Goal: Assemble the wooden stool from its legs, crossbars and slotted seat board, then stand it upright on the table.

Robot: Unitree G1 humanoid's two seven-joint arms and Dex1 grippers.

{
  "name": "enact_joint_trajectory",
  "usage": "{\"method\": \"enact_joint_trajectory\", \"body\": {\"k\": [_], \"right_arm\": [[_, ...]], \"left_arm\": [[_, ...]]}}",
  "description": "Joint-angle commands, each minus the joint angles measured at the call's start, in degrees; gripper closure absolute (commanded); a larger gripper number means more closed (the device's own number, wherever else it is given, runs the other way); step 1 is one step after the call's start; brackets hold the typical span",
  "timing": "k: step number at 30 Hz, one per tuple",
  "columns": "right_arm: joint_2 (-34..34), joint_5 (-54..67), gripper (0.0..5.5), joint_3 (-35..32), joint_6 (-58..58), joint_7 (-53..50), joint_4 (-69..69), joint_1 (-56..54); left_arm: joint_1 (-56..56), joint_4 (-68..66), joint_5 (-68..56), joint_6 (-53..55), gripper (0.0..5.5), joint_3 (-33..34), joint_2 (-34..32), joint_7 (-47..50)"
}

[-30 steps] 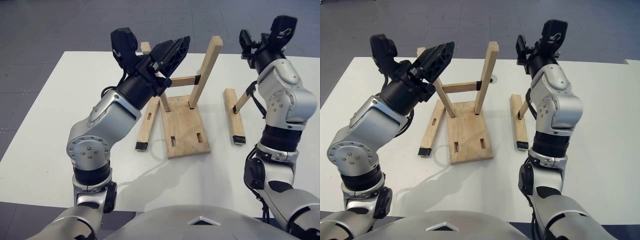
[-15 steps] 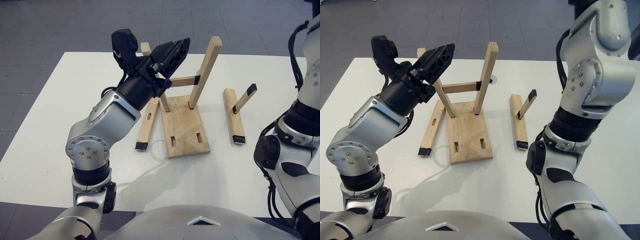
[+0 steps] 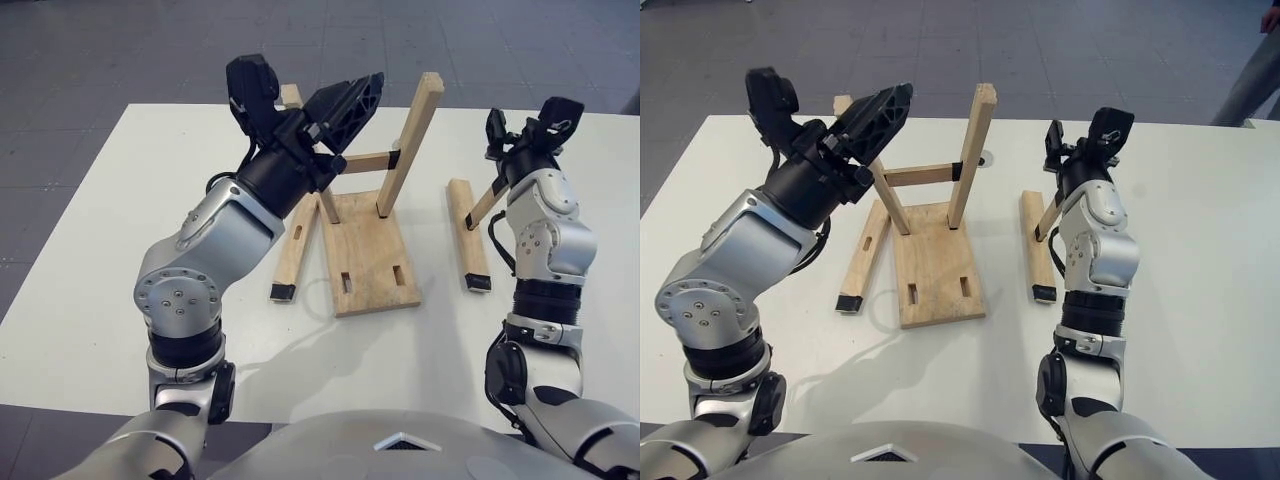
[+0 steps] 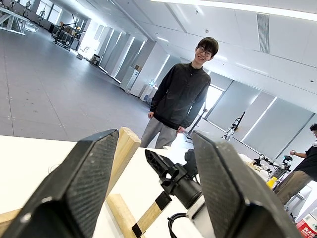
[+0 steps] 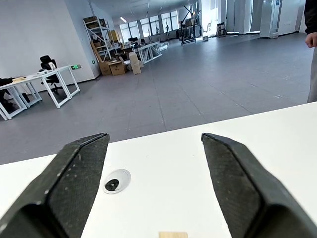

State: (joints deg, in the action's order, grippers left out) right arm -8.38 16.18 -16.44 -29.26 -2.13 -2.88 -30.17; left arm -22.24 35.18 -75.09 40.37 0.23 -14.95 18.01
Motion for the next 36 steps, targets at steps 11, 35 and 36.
{"method": "enact_joint_trajectory", "body": {"k": [11, 35, 36], "right_arm": [[-1.89, 16.26, 0.63, -4.42, -48.44, -4.54, -51.82, 16.92], [-8.33, -5.23, 0.27, 12.71, -11.16, 6.71, -3.59, 40.42], [-8.95, -5.29, 0.5, 13.17, -11.41, 7.31, -3.54, 40.73]], "left_arm": [[4.45, 6.15, 0.0, 0.03, 2.76, 1.81, -2.13, 4.67], [-0.58, 3.15, -2.85, 0.61, 2.76, 1.11, -3.16, 5.43], [-0.56, 3.17, -2.96, 0.65, 2.76, 1.03, -3.19, 5.46]]}}
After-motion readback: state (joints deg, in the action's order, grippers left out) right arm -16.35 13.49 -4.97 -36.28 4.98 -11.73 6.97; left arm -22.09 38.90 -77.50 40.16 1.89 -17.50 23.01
